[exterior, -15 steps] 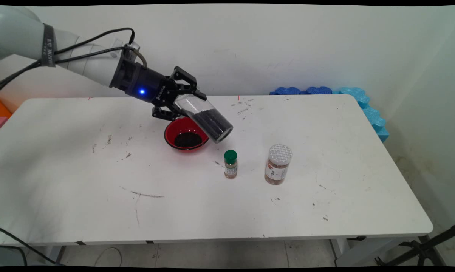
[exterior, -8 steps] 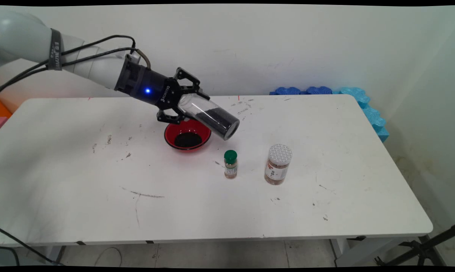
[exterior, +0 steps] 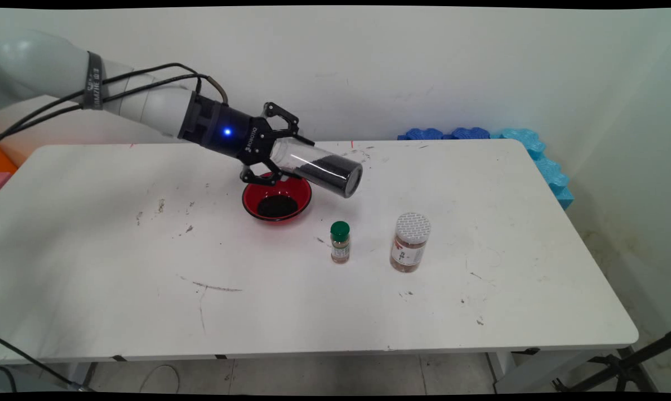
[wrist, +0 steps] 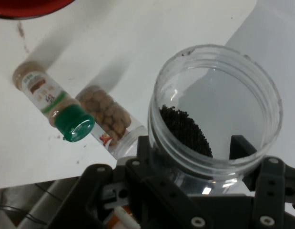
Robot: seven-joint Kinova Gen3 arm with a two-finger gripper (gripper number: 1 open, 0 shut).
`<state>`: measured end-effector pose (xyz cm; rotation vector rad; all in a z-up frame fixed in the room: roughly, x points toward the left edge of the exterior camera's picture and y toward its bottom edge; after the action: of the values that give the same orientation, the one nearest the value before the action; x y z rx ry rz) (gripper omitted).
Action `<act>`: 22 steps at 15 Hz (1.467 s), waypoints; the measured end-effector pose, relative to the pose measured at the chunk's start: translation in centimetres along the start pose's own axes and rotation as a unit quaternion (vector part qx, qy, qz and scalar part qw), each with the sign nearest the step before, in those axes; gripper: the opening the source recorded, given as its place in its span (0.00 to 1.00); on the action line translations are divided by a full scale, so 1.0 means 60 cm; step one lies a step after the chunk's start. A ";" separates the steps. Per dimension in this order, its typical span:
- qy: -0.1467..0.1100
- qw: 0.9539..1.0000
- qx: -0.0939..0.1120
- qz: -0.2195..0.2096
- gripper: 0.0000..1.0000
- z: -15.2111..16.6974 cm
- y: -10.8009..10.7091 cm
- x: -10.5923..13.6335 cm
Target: Pour the black seasoning powder in the red bowl
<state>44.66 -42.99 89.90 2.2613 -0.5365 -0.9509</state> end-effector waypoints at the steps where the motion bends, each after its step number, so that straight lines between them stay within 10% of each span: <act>1: -0.001 1.000 -0.002 -0.010 0.00 0.002 -0.001 0.001; 10: -0.010 0.993 -0.021 -0.117 0.00 0.016 -0.005 0.004; 22: -0.010 0.972 -0.051 -0.228 0.00 0.023 -0.009 0.012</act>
<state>44.21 -43.53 88.42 2.3266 0.0362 -1.1905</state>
